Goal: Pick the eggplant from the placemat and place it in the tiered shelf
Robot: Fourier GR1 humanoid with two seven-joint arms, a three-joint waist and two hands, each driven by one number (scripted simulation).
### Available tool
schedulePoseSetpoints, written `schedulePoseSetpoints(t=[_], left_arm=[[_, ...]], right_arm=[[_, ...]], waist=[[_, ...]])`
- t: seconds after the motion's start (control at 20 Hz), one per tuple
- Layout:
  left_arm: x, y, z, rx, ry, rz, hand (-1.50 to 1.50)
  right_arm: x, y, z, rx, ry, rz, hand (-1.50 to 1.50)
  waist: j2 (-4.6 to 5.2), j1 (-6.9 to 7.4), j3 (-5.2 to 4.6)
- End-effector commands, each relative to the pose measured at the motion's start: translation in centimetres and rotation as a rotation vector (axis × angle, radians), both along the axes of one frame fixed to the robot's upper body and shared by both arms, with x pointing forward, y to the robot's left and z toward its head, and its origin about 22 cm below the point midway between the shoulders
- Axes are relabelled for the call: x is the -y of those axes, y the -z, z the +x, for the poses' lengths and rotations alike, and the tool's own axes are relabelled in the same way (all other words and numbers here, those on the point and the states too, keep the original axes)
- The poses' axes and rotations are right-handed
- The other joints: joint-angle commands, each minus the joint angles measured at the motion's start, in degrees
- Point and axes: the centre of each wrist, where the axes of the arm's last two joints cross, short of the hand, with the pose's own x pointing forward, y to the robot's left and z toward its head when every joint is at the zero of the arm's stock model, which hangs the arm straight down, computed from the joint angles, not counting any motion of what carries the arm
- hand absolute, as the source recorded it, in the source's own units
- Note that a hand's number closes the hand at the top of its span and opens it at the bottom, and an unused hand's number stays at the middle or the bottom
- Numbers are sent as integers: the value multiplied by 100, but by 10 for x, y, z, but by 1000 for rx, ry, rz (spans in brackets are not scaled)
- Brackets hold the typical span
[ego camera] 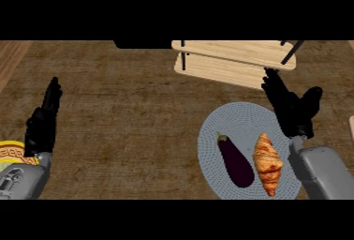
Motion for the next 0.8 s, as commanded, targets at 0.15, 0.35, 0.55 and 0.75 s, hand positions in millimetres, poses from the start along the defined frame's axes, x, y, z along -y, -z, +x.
schedulePoseSetpoints(t=[0.15,0.35,0.55,0.75], left_arm=[[-15,15,-30,-162,22,-97,0],[-17,29,-35,-269,19,-166,0],[-25,42,-53,-295,37,-218,0],[-41,38,-60,-291,31,-233,0]], right_arm=[[-95,-4,-7,178,-167,-184,150],[-21,-1,10,210,191,-631,150],[-120,41,-43,294,167,-585,-150],[-183,45,-86,243,102,-602,-150]], waist=[[-189,92,-109],[-297,-193,-211],[-240,-148,-129],[-245,-188,-126]])
